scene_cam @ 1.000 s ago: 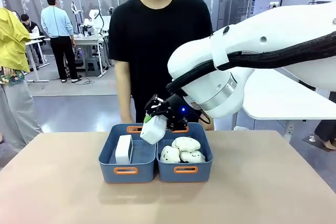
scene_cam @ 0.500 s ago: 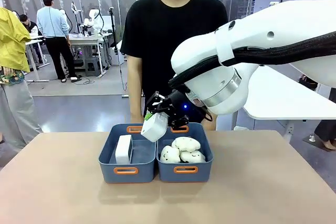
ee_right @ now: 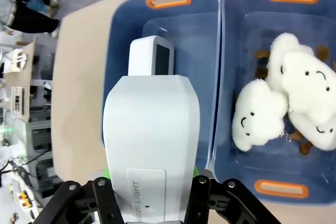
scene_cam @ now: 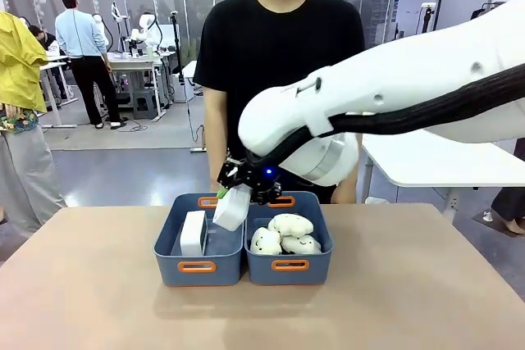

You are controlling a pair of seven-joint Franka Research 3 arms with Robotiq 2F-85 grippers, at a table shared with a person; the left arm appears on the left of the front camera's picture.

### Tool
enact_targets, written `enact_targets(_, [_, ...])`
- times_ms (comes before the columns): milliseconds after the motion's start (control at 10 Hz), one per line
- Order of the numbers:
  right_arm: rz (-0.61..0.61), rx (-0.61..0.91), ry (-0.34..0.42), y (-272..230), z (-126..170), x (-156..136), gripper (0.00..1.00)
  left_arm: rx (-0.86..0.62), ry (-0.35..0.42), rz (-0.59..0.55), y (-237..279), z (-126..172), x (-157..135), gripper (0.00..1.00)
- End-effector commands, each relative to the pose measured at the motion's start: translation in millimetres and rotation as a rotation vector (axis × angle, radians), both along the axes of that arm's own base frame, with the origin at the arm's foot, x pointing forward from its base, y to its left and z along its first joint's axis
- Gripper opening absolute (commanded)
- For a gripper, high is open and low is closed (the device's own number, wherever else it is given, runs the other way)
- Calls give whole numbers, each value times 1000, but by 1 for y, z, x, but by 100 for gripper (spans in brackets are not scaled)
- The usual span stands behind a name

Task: Sort the digital clocks into the basket.
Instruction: Pick up the Digital clock from the table and place it into the empty Plastic storage basket.

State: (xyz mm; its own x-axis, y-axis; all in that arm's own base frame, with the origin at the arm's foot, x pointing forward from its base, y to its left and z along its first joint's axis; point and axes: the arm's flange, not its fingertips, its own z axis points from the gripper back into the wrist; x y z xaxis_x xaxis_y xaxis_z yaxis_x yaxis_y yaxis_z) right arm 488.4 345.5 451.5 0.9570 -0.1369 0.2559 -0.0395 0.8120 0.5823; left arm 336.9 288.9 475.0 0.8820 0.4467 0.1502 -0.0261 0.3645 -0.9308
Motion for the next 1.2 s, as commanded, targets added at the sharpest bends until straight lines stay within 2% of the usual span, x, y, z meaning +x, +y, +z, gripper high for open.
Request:
enact_targets(0, [-8,-18,40,37,19,26,54,-16,-4,0,-1,2,-2,100])
enact_targets(200, [-67,-74,122,53,6,49,54,-16,-4,0,-1,2,-2,100])
enact_targets(400, [-102,-160,153,69,-6,67,54,-16,-4,0,-1,2,-2,100])
enact_targets(600, [-94,-158,208,77,-20,79,54,-16,-4,0,-1,2,-2,100])
enact_targets(700, [-62,-182,266,84,-31,81,54,-16,-4,0,-1,2,-2,100])
enact_targets(900, [-68,-250,308,87,-42,86,54,-16,-4,0,-1,2,-2,100])
enact_targets(1000, [-68,-280,341,86,-48,86,56,-16,-4,0,-1,2,-2,100])
enact_targets(1100, [-57,-298,369,86,-53,85,66,-16,-4,0,-1,2,-2,100])
